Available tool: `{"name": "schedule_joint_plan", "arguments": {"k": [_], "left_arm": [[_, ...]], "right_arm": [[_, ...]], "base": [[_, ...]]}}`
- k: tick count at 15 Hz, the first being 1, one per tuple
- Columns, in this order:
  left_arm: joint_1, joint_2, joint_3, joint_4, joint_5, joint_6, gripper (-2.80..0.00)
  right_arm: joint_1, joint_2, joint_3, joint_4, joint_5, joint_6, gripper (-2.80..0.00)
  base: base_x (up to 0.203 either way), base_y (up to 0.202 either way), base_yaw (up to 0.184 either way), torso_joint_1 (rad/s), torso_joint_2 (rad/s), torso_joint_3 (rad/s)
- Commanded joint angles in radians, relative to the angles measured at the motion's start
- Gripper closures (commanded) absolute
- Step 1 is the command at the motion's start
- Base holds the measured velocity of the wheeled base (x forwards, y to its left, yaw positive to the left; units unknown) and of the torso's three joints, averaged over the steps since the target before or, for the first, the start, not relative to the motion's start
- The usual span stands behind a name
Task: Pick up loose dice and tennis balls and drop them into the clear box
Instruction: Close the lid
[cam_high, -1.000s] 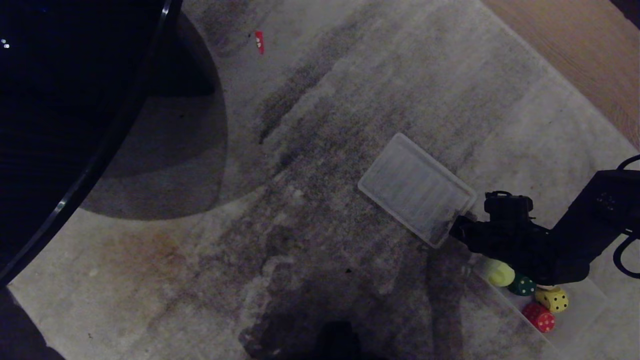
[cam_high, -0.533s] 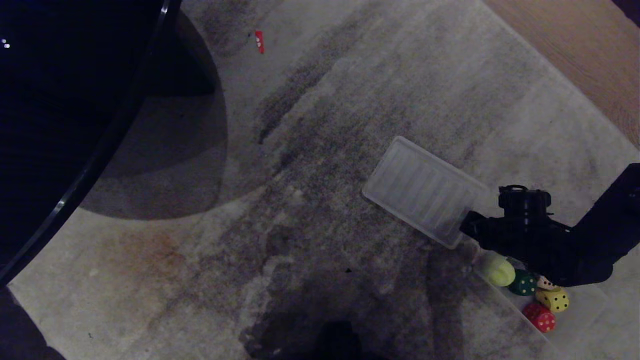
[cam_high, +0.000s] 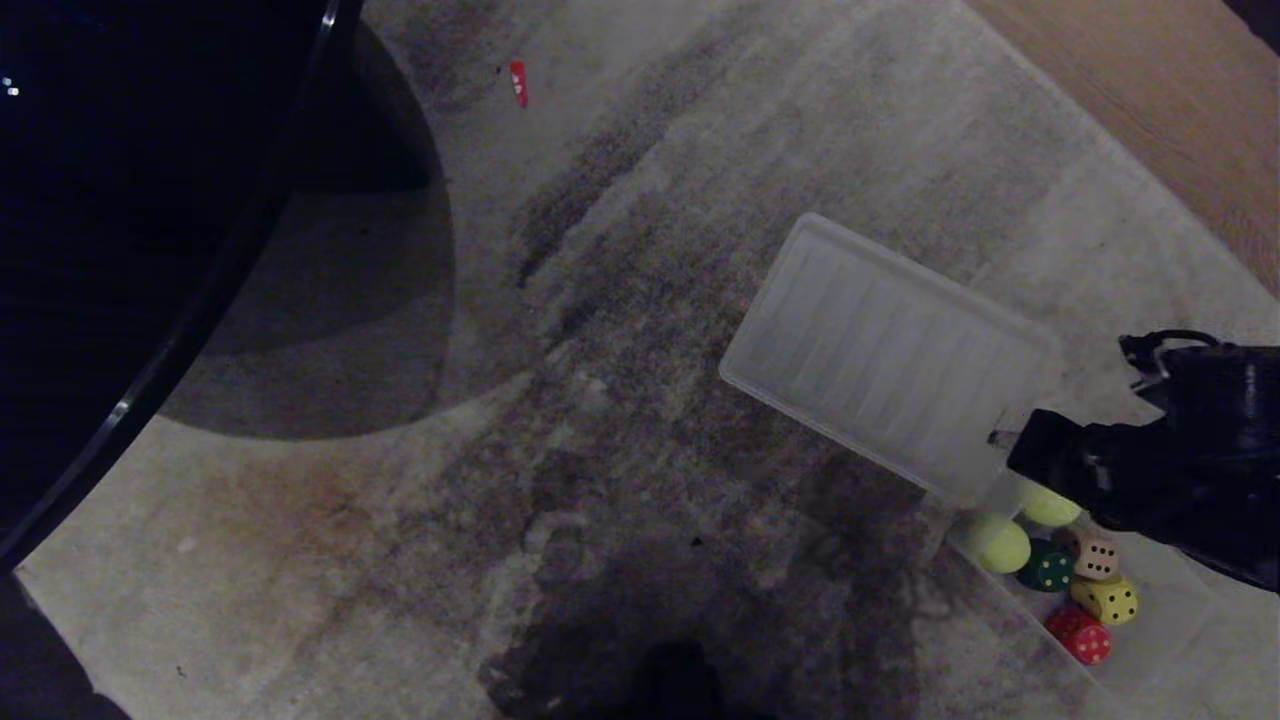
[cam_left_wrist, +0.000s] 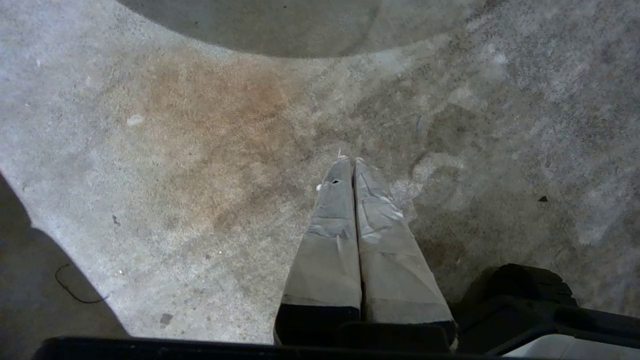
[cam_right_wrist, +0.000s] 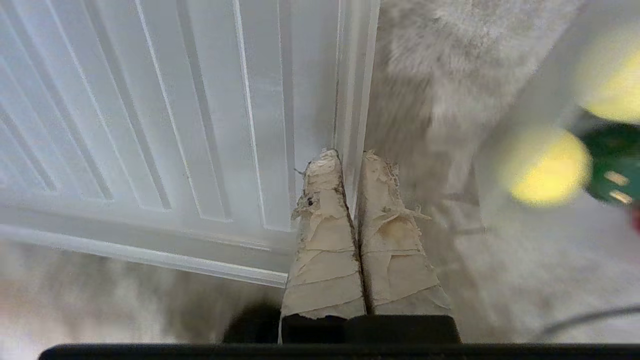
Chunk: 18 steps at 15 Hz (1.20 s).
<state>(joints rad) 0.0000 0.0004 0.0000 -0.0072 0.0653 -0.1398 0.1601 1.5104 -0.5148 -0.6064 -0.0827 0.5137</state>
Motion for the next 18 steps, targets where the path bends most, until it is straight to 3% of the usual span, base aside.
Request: {"name": "schedule_joint_plan", "arguments": {"k": [1,5,8,12,16,18], "left_arm": [[0.0,0.001,0.002,0.0,0.001,-0.001,0.0],[0.0,0.001,0.002,0.0,0.001,-0.001,0.0],[0.0,0.001,0.002,0.0,0.001,-0.001,0.0],[0.0,0.001,0.002,0.001,0.001,-0.001,0.0],[0.0,0.001,0.002,0.0,0.001,-0.001,0.0],[0.0,0.001,0.002,0.0,0.001,-0.001,0.0]], "right_arm": [[0.042,-0.368,0.052,0.151,-0.02,-0.031,0.0],[0.058,-0.773,0.104,0.512,-0.067,-0.111,0.0],[0.026,-1.023,0.203,0.677,-0.066,-0.197,0.0],[-0.044,-1.222,0.387,0.733,-0.029,-0.312,0.0],[-0.071,-1.23,0.479,0.617,0.017,-0.37,0.0],[-0.094,-1.243,0.488,0.624,0.045,-0.382,0.0]], "base": [[0.0,0.0,0.0,0.0,0.0,0.0],[0.0,0.0,0.0,0.0,0.0,0.0],[0.0,0.0,0.0,0.0,0.0,0.0],[0.0,0.0,0.0,0.0,0.0,0.0],[0.0,0.0,0.0,0.0,0.0,0.0],[0.0,0.0,0.0,0.0,0.0,0.0]]}}
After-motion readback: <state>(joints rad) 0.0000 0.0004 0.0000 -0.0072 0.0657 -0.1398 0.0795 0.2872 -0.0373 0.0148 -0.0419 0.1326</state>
